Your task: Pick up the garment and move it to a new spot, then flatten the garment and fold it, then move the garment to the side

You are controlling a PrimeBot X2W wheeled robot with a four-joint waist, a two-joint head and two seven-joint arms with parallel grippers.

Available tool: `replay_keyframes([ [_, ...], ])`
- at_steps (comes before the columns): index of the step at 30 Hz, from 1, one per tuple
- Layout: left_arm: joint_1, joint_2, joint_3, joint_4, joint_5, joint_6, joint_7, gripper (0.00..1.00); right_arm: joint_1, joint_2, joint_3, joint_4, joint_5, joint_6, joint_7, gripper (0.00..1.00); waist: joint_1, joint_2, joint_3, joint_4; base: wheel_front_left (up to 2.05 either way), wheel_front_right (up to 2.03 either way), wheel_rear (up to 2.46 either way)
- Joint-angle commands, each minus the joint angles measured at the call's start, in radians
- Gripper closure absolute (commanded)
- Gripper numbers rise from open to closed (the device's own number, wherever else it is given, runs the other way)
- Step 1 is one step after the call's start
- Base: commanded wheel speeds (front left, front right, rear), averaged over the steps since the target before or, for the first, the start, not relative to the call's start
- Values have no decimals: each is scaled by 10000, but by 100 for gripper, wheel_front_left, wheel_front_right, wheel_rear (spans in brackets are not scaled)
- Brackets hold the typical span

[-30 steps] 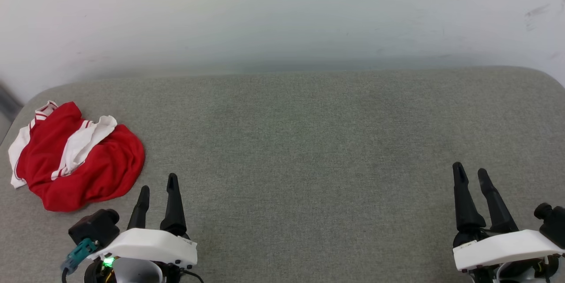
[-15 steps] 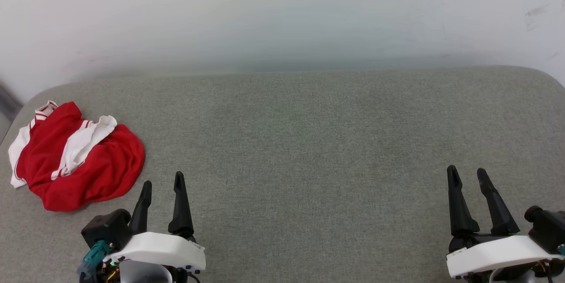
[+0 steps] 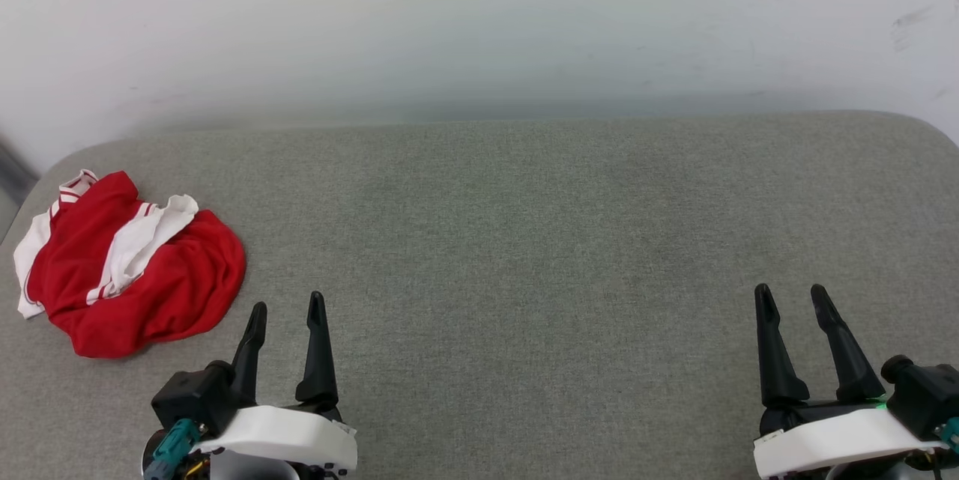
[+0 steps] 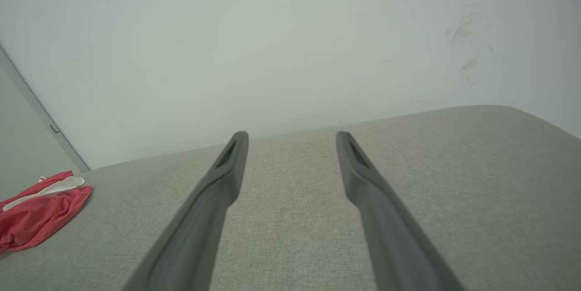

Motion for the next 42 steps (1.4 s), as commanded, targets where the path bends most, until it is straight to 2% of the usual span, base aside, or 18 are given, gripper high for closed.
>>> replay_keyframes([
  [1, 56, -5, 63, -128, 244, -97, -103, 0, 21, 1, 27, -128, -225, 0, -86, 0, -1, 0, 4, 0, 0, 0, 0],
  [11, 159, -104, 306, -77, 660, -486, -287, 0, 198, 2, 107, -226, -498, 0, -280, 0, -1, 0, 14, 11, 0, 0, 0],
  [23, 281, -108, 199, 5, 870, -643, -526, 0, 332, 4, 140, -134, -661, 0, -513, 0, -1, 0, 41, -22, 0, 0, 0],
  [34, 359, -107, 116, 13, 1590, -561, -760, 0, 420, 7, 255, -61, -1082, 0, -743, 0, -1, 0, 105, -58, 0, 0, 0],
  [42, 265, -107, 133, 124, 1548, -511, -739, 0, 394, 7, 236, -49, -1207, 0, -731, 0, -1, 0, 128, -25, 0, 0, 0],
])
